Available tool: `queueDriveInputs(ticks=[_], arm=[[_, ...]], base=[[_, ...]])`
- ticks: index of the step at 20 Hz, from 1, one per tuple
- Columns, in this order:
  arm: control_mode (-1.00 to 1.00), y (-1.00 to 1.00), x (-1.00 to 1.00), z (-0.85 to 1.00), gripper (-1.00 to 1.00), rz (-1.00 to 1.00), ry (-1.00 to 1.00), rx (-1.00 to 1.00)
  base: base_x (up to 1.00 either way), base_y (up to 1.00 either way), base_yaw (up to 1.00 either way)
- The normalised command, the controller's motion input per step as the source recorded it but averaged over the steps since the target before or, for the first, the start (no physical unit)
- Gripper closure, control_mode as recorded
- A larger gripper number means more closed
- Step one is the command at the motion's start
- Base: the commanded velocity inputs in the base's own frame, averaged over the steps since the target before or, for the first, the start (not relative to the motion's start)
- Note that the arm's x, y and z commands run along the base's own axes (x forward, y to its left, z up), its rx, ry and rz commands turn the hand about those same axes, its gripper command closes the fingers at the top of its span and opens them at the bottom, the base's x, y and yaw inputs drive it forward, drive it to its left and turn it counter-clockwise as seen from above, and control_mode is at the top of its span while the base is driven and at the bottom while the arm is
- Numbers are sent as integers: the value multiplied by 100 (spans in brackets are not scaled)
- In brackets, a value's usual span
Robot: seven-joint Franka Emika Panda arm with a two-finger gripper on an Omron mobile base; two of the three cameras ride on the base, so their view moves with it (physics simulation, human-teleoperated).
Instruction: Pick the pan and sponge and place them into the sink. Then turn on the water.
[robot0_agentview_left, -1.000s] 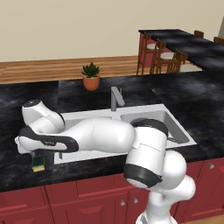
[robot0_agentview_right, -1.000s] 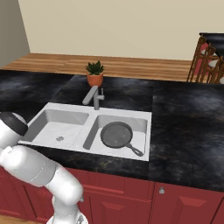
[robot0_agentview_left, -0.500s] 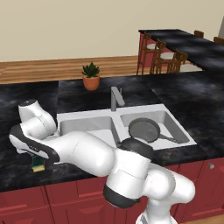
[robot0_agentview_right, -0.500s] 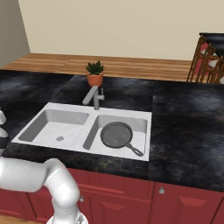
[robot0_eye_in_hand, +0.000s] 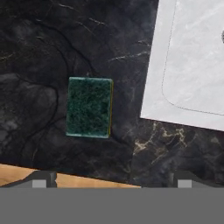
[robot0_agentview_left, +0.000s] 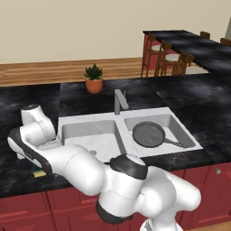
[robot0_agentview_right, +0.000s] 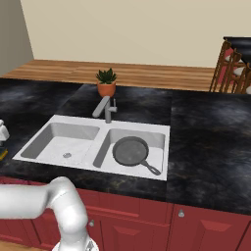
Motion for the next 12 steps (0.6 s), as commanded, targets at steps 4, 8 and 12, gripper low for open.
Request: queueDriveInputs(ticks=[4, 8, 12], arm=[[-100, 4, 5, -21, -100, 3, 0, 2], [-100, 10, 7, -19, -100, 2, -1, 0], [-100, 11, 5, -18, -100, 0, -2, 0]], base=[[0, 0, 0], [0, 0, 0], [0, 0, 0]])
